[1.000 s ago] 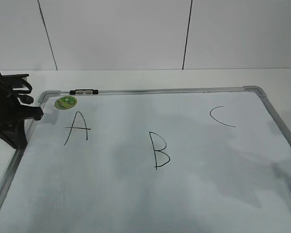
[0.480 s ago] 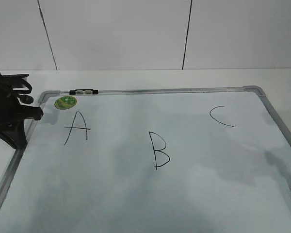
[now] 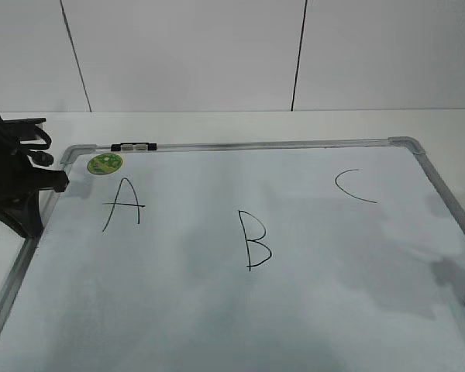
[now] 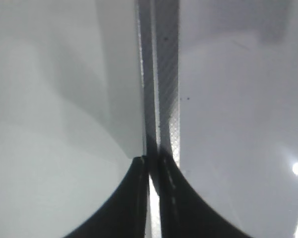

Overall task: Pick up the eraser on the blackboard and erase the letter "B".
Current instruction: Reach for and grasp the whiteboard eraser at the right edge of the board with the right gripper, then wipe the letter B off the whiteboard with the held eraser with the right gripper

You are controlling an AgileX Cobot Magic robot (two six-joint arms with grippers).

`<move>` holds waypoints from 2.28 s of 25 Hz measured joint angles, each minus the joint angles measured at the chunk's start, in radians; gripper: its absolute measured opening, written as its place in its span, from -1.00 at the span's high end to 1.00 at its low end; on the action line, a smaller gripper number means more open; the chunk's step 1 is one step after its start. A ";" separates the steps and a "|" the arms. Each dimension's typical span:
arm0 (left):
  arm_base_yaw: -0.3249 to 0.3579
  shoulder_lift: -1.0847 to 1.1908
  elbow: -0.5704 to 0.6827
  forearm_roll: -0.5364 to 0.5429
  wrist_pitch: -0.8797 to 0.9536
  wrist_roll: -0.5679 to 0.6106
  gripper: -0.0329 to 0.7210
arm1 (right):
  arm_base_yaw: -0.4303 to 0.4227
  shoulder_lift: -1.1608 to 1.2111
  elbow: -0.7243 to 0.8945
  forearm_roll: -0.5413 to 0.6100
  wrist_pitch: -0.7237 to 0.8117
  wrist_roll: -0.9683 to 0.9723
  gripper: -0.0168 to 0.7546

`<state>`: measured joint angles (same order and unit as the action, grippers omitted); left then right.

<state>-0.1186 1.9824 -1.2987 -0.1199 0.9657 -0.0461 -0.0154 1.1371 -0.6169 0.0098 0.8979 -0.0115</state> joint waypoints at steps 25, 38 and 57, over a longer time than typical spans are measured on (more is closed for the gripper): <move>0.000 0.000 -0.002 0.000 0.004 0.000 0.86 | 0.000 0.112 0.000 0.012 -0.003 0.033 -0.78; 0.000 0.000 -0.002 0.000 0.009 0.000 0.86 | 0.000 0.229 0.000 0.011 -0.005 0.037 -0.77; 0.000 0.000 -0.002 0.000 0.011 0.000 0.86 | 0.000 0.246 0.000 0.011 -0.022 0.031 -0.48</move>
<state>-0.1186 1.9824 -1.3009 -0.1199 0.9768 -0.0461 -0.0154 1.3830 -0.6169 0.0204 0.8759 0.0198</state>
